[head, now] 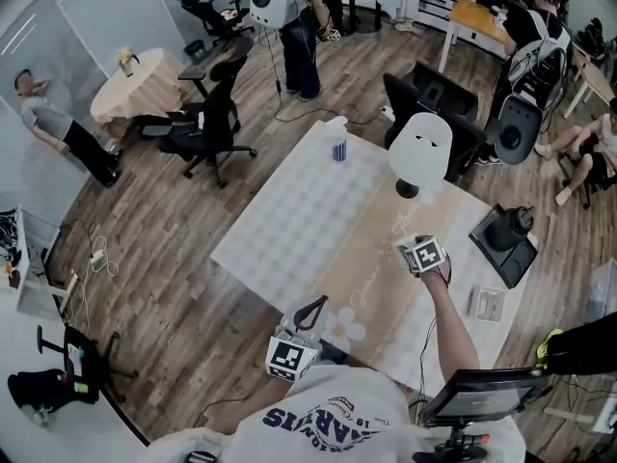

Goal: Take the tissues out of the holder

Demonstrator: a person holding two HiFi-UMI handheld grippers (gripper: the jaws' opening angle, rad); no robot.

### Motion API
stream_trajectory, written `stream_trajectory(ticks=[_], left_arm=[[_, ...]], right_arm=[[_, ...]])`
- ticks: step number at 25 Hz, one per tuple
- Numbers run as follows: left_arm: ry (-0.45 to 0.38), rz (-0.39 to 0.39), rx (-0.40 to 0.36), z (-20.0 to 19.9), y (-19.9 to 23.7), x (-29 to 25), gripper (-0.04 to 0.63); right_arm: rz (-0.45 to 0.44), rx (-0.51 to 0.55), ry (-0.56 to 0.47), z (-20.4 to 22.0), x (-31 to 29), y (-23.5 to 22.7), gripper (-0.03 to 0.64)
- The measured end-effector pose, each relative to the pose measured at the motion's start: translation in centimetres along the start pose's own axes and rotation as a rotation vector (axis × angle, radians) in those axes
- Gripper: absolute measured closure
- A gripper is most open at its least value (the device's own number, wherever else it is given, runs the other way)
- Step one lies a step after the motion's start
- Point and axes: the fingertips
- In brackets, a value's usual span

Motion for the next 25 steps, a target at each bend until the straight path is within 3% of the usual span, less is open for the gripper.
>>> stream_trajectory(ticks=[8,12,25], left_arm=[[0.009,-0.008,-0.002,0.6,0.4,0.0,0.592],[0.019,-0.025,0.006,1.2,0.9,0.1,0.592],[-0.002,0.016,-0.013,0.7,-0.4,-1.0,0.592]], right_arm=[[-0.080,-0.037,0.128,5.1,-6.2,3.3,0.397],[-0.108,-0.057,0.145,7.1,-7.7,4.6,0.397],[-0.101,-0.046,0.144,7.0,-8.2,4.8,0.386]])
Point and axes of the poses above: the fingertips, and each gripper's own axes: x backward along the fingers, y to its left, z out of its underside, and after that the axes turned 14 degrees about x, right-handed
